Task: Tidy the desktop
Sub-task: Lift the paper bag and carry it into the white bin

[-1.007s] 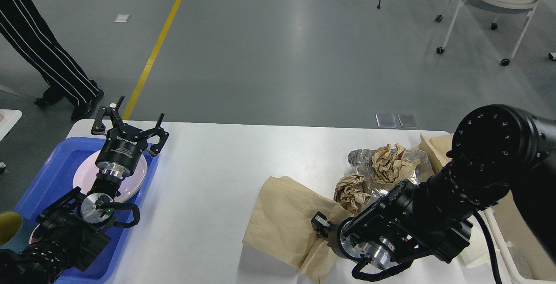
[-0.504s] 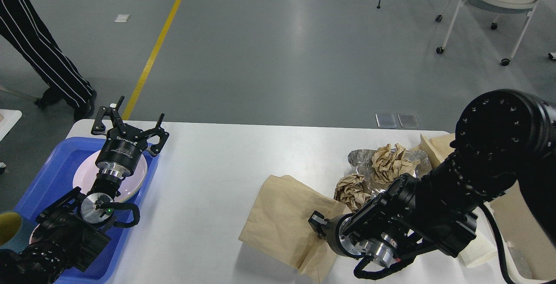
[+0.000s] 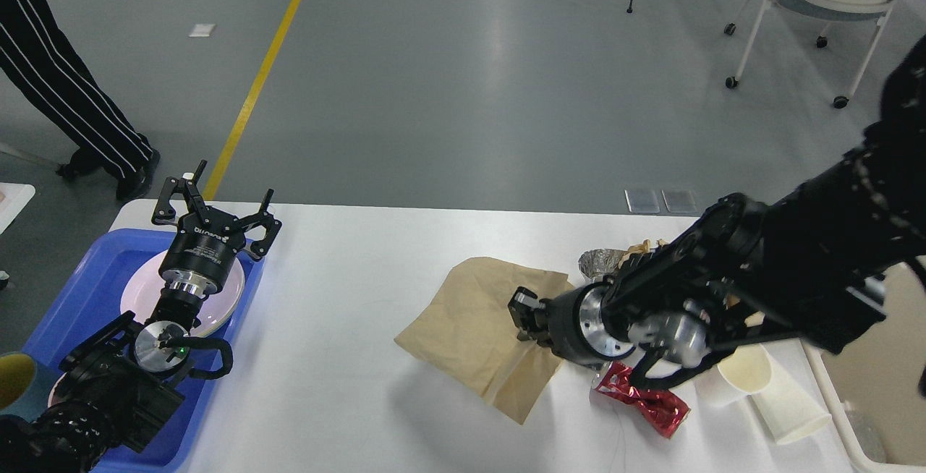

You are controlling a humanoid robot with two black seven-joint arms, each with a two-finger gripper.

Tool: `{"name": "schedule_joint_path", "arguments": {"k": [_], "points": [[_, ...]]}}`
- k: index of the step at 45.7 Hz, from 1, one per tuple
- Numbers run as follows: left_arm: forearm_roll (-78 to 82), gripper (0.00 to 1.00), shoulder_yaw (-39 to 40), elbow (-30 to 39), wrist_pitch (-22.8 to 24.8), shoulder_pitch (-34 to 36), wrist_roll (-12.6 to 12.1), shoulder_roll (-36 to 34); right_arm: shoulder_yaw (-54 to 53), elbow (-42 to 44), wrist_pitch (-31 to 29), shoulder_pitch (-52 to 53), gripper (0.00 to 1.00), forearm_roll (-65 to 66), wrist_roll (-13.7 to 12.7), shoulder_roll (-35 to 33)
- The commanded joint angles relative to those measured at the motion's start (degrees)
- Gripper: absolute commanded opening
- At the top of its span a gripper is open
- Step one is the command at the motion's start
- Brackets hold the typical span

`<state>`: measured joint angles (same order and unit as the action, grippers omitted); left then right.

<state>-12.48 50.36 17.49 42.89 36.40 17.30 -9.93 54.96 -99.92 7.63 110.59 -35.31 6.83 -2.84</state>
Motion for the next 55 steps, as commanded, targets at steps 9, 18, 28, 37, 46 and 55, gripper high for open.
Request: {"name": "schedule_joint_path", "arguments": {"k": [9, 18, 28, 37, 46, 55], "points": [[0.00, 0.99, 0.00, 0.00, 0.00, -0.01, 0.10, 0.00, 9.98, -0.01, -35.04, 27.83, 0.00, 5.24, -0.06, -5.07], [0.09, 0.99, 0.00, 0.00, 0.00, -0.01, 0.10, 0.00, 11.39, -0.01, -42.16, 36.97, 0.00, 11.49, -0.15, -5.07], [0.00, 0.99, 0.00, 0.00, 0.00, -0.01, 0.01, 0.00, 15.07, 1.75, -40.95, 40.50, 0.00, 11.67, -0.24, -5.33], [0.00, 0.99, 0.00, 0.00, 0.00, -0.01, 0.01, 0.00, 27.29, 6.40, -34.44, 39.18, 0.00, 11.67, -0.15, -8.31], [0.00, 0.99, 0.00, 0.00, 0.00, -0.01, 0.10, 0.00, 35.12, 16.59, -32.15, 31.63, 0.00, 11.76, -0.41, -19.03], [0.00, 0.99, 0.09, 0.00, 0.00, -0.01, 0.01, 0.00, 35.39, 26.08, -24.17, 20.03, 0.00, 15.44, -0.76, -29.23]]}}
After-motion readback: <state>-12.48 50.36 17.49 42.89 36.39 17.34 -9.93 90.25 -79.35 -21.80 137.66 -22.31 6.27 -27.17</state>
